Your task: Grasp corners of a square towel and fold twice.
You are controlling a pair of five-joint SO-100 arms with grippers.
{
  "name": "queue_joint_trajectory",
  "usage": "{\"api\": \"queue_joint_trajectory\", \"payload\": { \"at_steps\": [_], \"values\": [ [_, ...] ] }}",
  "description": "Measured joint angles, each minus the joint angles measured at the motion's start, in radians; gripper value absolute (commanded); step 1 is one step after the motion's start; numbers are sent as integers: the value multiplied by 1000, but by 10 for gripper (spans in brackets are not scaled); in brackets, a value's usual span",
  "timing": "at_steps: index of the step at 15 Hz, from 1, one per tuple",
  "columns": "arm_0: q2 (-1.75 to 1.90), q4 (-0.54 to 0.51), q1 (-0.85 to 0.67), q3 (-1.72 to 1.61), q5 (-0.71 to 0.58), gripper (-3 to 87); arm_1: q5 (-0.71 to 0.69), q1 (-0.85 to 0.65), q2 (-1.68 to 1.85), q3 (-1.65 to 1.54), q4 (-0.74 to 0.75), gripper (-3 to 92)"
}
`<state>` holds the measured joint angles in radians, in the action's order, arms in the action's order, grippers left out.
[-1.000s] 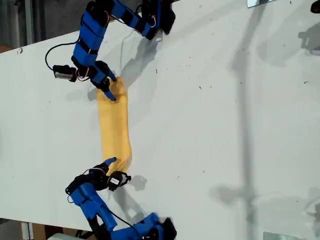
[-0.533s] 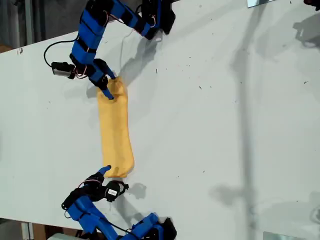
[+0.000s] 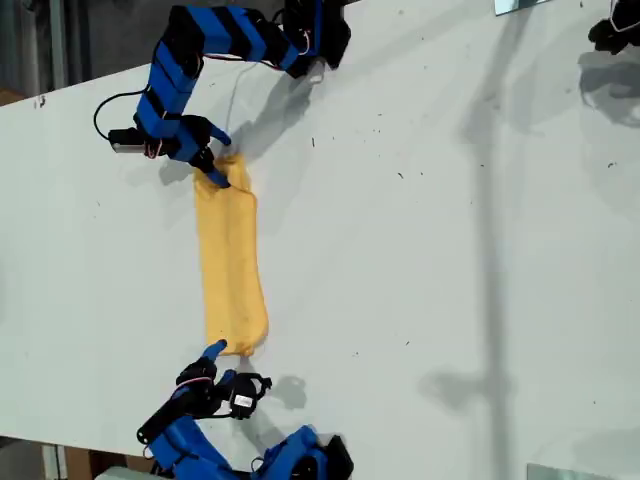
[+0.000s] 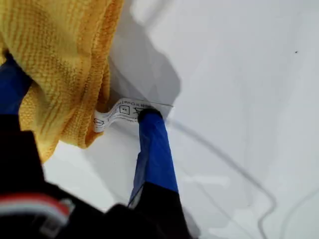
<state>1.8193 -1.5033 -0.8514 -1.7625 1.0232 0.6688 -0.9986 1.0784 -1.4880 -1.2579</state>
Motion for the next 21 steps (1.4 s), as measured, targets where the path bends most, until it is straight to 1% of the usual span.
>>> {"api": "queue_joint_trajectory", "payload": {
  "at_steps": [1, 2, 5, 8, 10, 11, 13, 15, 17, 19, 21],
  "values": [
    [161, 25, 5, -112, 31, 229, -6, 8, -8, 25, -5, 88],
    [324, 48, 18, -213, 52, 228, -8, 9, -9, 29, -11, 0],
    [557, 92, 83, -419, 123, 211, 6, 17, 12, -5, 3, 0],
    [851, 156, 120, -686, 212, 209, 72, -67, 169, -233, 77, -1],
    [1049, 163, 152, -834, 265, 209, 117, -107, 311, -396, 120, -1],
    [1132, 166, 163, -899, 288, 209, 138, -114, 374, -463, 117, -1],
    [1339, 152, 166, -1035, 331, 208, 178, -66, 540, -531, 103, -1],
    [1569, 92, 187, -1121, 382, 207, 213, 34, 701, -534, 71, -1],
    [1624, 110, 206, -1192, 420, 207, 242, 123, 765, -500, 25, -1],
    [1641, 133, 195, -1256, 423, 206, 249, 209, 807, -426, 3, -1],
    [1641, 152, 120, -1293, 387, 206, 225, 287, 802, -324, 9, -1]
  ]
}}
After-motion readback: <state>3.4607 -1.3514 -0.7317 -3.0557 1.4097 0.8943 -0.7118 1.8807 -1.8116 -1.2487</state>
